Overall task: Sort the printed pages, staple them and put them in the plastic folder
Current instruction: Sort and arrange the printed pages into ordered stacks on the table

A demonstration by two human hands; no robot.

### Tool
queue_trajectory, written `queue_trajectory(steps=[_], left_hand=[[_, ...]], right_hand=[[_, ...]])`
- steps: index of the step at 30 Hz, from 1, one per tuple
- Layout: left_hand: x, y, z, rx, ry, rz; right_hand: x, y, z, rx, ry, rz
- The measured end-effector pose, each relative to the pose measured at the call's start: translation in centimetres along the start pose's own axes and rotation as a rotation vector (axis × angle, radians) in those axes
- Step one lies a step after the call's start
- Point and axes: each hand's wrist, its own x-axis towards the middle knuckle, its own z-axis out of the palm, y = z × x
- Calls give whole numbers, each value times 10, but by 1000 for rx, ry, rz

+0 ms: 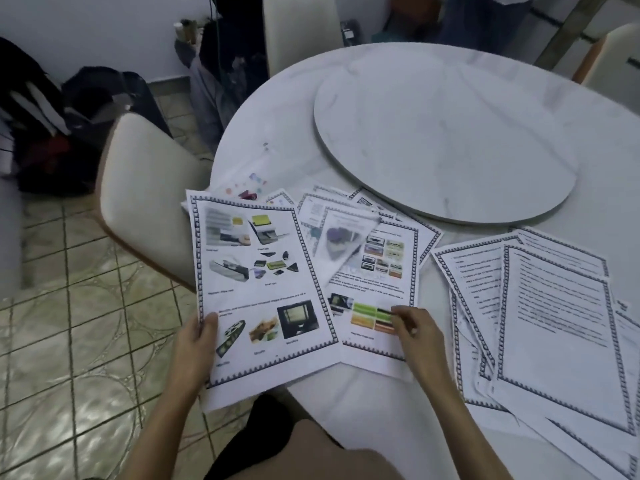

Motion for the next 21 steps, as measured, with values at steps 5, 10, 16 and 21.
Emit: queue_trajectory(steps=[5,10,16,21], left_hand=[[55,9,-12,93,-47,97],[102,18,-13,188,-162,170],[128,19,3,254,-302,177],[134,18,11,284,-362,196]], right_hand=[[15,-4,14,-276,223,107],[20,-7,25,-376,298,277],[24,-14,30,-351,344,363],[30,-17,29,-142,357,406]])
